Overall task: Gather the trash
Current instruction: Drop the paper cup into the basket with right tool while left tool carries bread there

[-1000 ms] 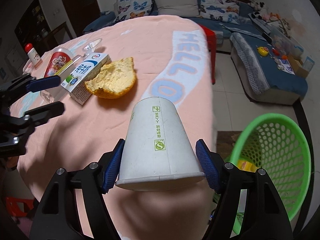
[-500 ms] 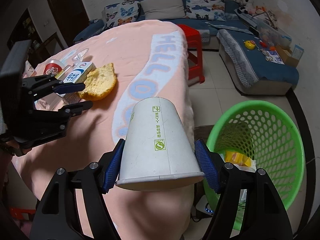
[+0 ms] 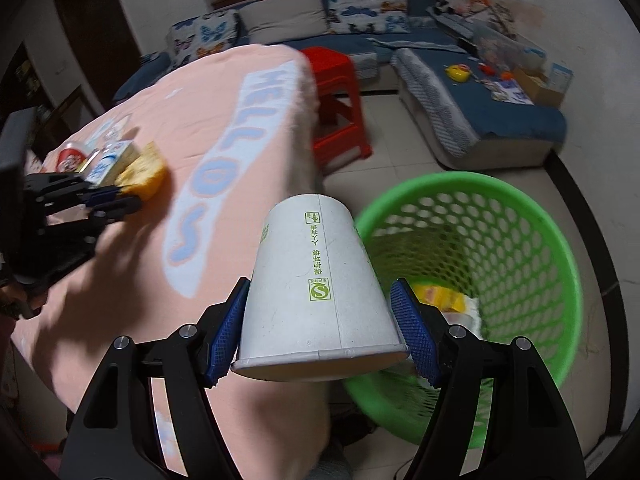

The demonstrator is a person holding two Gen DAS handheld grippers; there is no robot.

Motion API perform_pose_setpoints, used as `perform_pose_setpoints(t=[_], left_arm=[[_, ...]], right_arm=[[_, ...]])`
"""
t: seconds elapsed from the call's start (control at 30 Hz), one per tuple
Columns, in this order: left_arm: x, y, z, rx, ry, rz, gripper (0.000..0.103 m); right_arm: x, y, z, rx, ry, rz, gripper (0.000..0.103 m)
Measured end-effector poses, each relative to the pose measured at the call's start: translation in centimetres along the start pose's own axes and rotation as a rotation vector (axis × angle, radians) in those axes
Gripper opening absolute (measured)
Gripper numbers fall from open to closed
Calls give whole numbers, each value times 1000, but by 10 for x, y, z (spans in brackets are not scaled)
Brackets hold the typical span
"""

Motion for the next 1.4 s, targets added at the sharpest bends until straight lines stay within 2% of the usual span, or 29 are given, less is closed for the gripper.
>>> perform_pose_setpoints(t=[0.37,0.53,0.77,1.1,1.4], left_arm=[[21,34,19,-183,123,120,9],[41,42,40,-246,115,157,8],[80,31,84,-352,80,191,8],[126,-29,148,-445,31,135,9],[131,-85,172,-458,45,40,11]], right_arm=[[-25,-36,92,-162,-183,-76,71],[-35,-50,114,-189,-231,-97,73],[-38,-45,129,-209,-262,-63,77],[-56,-5,143,-246,-226,8,80],[-77,9,154,-229,-255,21,82]])
Point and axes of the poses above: each gripper's, at about its wrist camera, not at the fingertips, and y roughly against the way its jaws point, z to its right, x to its top, the point moved 4 cm from there along -y, roughly the way its jaws point, and after that the axes turned 15 degrees about -x, right-handed, at the moved point
